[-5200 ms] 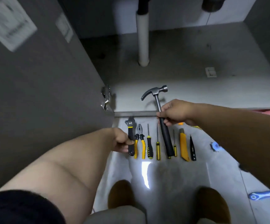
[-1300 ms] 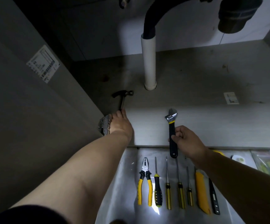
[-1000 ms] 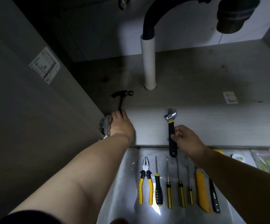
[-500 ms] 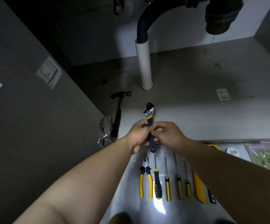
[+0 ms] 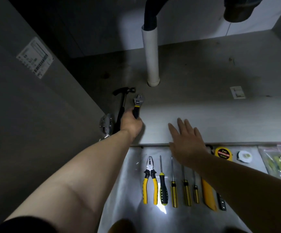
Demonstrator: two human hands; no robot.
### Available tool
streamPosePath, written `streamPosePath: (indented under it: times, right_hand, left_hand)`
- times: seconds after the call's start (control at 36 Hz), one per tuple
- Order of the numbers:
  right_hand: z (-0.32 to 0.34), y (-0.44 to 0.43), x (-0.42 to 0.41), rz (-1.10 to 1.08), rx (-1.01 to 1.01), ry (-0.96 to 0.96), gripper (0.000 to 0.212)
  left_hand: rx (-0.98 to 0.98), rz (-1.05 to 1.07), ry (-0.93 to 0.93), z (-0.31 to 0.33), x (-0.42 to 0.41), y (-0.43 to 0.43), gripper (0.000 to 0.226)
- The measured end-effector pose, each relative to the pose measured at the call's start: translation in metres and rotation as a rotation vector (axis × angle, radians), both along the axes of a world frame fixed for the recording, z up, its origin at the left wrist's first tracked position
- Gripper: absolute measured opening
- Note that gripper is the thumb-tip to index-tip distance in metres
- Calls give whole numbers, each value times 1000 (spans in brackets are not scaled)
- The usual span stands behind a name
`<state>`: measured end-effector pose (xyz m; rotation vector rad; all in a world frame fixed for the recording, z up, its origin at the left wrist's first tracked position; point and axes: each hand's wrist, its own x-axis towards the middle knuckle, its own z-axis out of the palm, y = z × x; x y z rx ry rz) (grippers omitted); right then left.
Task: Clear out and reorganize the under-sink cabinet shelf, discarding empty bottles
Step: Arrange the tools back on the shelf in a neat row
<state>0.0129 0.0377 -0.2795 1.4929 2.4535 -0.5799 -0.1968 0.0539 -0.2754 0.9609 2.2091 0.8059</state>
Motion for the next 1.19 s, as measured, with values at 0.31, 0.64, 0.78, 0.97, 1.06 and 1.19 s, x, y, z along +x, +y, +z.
streamPosePath:
  times: [0.31, 0.64, 0.78, 0.97, 1.06, 1.19]
  right_hand:
    - [-13, -2, 6, 125, 49, -111, 97]
    - [-11, 5, 7, 159, -8, -131, 103]
    - [-15, 6, 7, 157, -14, -117, 106]
    - [-15, 6, 7, 162, -13, -100, 106]
    - [-16, 6, 7, 156, -15, -100, 106]
    - [-13, 4, 9, 146, -1, -66, 101]
  left_hand:
    - [-2, -269, 414, -4, 0, -26, 56]
    - [-129, -291, 626, 8, 2, -14, 22]
    - [-137, -284, 626, 8, 1, -12, 25]
    - [-123, -278, 626, 4, -1, -14, 28]
    - [-128, -291, 623, 3, -2, -16, 33]
    - [-146, -302, 601, 7, 3, -26, 57]
